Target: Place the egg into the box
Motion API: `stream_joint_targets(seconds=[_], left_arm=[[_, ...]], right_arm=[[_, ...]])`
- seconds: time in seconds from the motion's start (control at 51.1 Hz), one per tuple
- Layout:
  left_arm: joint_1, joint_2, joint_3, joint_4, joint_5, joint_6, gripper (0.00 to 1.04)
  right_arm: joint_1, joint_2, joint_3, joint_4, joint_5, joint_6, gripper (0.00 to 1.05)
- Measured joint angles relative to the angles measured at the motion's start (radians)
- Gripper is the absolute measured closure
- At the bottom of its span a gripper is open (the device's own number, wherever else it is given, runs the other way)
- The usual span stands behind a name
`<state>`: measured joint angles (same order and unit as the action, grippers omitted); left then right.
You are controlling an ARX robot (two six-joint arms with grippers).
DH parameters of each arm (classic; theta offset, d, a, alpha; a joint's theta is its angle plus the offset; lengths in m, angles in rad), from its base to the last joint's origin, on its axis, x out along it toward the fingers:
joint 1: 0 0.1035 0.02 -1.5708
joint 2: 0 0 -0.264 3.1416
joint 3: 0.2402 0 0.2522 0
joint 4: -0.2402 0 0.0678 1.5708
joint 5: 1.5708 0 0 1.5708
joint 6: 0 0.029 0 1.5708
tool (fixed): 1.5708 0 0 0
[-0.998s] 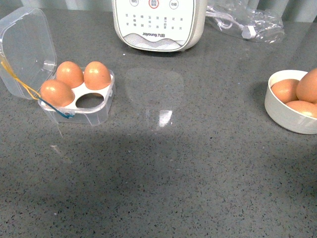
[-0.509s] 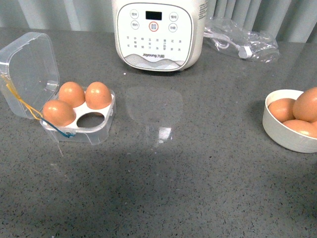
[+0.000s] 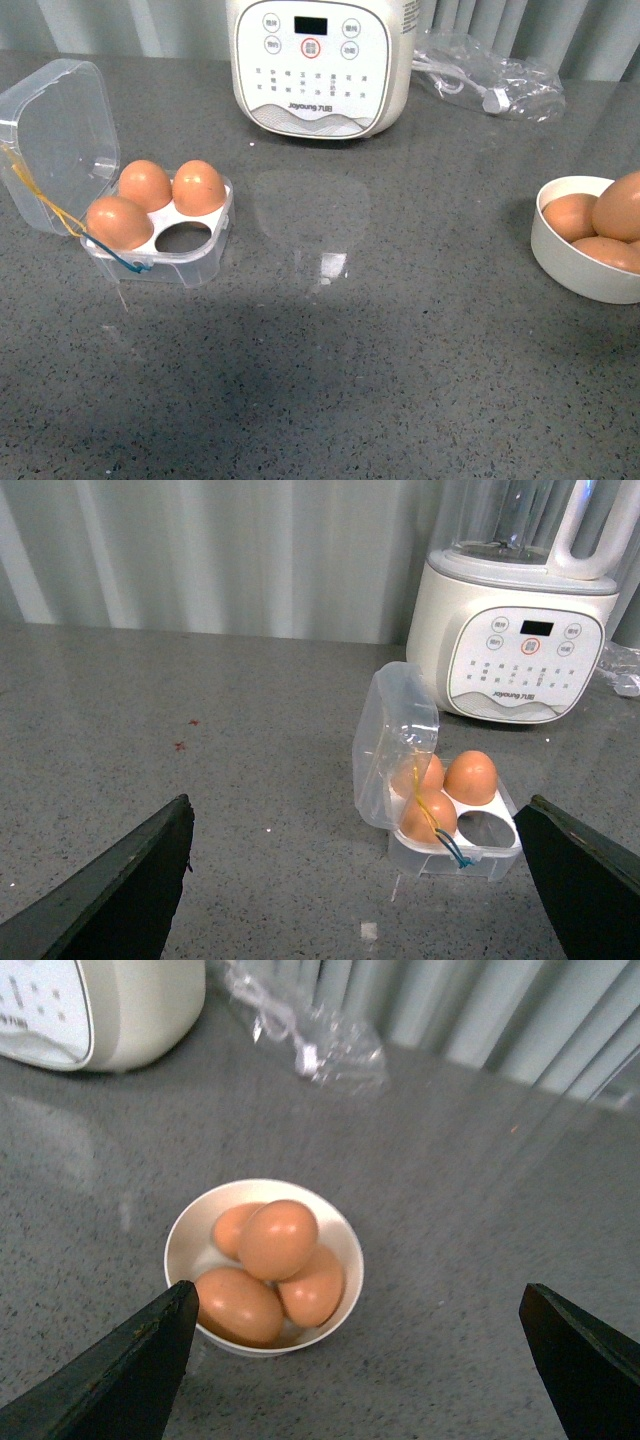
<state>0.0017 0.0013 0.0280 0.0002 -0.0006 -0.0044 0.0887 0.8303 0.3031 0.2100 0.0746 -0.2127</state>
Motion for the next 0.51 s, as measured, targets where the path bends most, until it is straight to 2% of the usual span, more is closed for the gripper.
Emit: stream_joint_targets(seconds=[0.157,0.392,0.509], left_arm=[[0.0,0.0,0.0,0.0,0.0,0.0,0.07],[0.0,0.0,0.0,0.0,0.0,0.0,0.07],[0.0,0.0,0.0,0.0,0.0,0.0,0.07]], right_arm=[[-0.008,0.216,0.151,-0.071,-0.058,0.04,0.07],[-0.045,0.509,0.442,-0.294,-0.065,0.087,0.07],[-0.056,0.608,0.515,-0.342,-0.092,0.101,0.07]])
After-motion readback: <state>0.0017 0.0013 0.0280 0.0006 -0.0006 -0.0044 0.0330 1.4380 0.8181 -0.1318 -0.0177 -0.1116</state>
